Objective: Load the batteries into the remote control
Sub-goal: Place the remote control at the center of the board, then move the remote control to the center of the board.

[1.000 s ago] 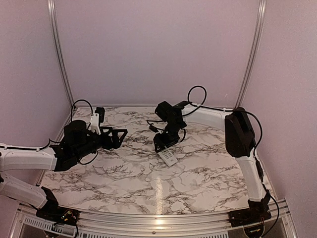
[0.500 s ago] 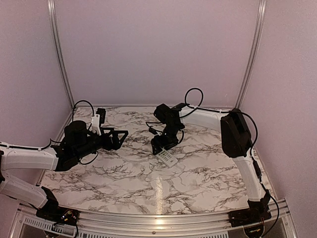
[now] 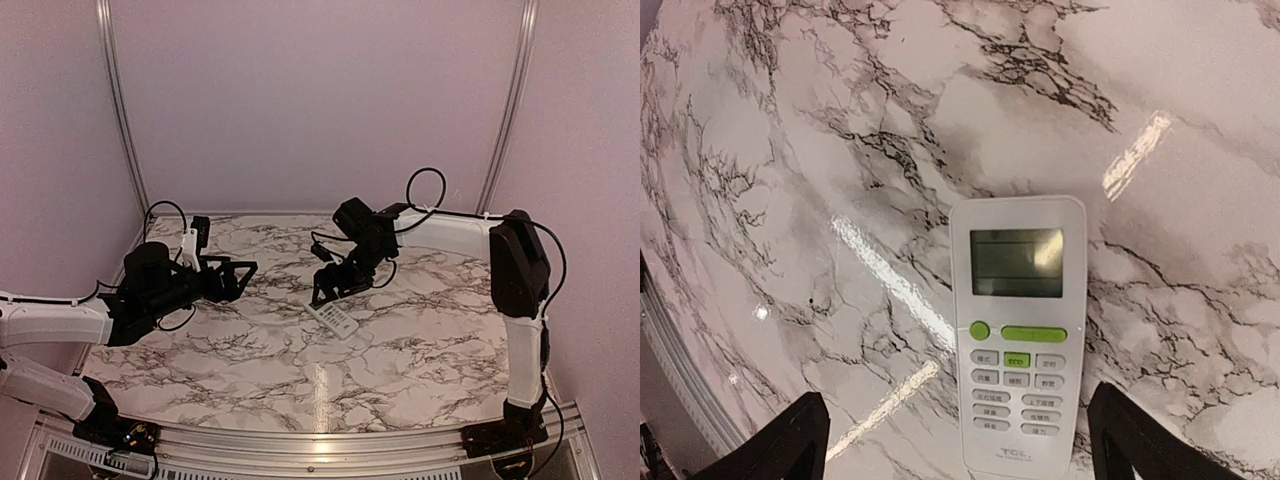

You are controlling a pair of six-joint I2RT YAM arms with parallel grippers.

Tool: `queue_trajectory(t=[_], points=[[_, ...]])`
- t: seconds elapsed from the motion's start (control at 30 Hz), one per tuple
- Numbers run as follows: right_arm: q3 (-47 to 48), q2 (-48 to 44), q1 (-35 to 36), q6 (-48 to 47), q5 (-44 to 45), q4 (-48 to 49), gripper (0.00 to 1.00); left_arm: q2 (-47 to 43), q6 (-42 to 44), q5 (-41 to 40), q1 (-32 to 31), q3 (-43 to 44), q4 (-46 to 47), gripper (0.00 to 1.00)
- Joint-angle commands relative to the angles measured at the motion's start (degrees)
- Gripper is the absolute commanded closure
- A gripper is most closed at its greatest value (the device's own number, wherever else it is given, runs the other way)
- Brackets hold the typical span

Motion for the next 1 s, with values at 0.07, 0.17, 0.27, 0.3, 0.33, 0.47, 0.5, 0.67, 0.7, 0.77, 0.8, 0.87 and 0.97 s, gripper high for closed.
queue_trajectory(t=[0.07,0.17,0.27,0.3,0.33,0.47,0.5,0.67,0.7,0.77,0.8,0.87,0.97], points=[[-13.11,-8.00,-2.82,0.61,-2.62,8.11,0.12,-3.80,-0.29,0.27,0.22,-0.60,-2.51,0.01],[-17.04,-9.23,-2.83,0.36,-3.13,10.09,0.11,-4.38,-0.42,0.11,0.23,-0.46,-3.21,0.01],[-19.31,-9.62,-2.83,0.15,-3.20,12.02,0.10,-4.65,-0.69,0.46,0.22,-0.04,-3.61,0.01],[-19.86,-9.62,-2.87,0.06,-3.11,12.49,0.10,-4.73,-0.87,0.75,0.22,0.13,-3.69,0.01],[-20.27,-9.46,-2.83,-0.02,-3.00,12.79,0.09,-4.88,-0.94,1.17,0.22,0.35,-3.63,0.01],[-21.32,-8.33,-2.83,-0.19,-3.31,13.72,0.06,-4.83,-1.57,1.80,0.22,1.47,-4.10,0.01],[-21.63,-8.27,-2.75,-0.15,-4.10,14.13,0.06,-4.83,-1.68,1.77,0.22,1.59,-4.11,0.01],[-23.04,-8.90,-0.66,0.66,-7.32,15.19,0.06,-4.76,-1.89,1.80,0.22,1.89,-4.20,0.01],[-23.29,-9.14,-0.02,1.02,-8.07,15.55,0.06,-4.74,-1.94,1.77,0.22,1.99,-4.20,0.01],[-24.08,-9.60,1.47,2.15,-9.53,16.66,0.06,-4.47,-1.90,1.75,0.24,2.18,-3.98,0.01],[-24.41,-9.78,2.24,2.59,-10.13,17.22,0.06,-4.21,-1.94,1.80,0.22,2.34,-4.03,0.01],[-24.63,-9.84,3.79,3.65,-10.79,18.15,0.06,-3.82,-1.97,1.96,0.22,2.56,-4.05,0.01],[-25.21,-9.81,5.50,5.00,-11.80,20.01,0.06,-3.28,-2.12,2.11,0.22,2.95,-4.33,0.01]])
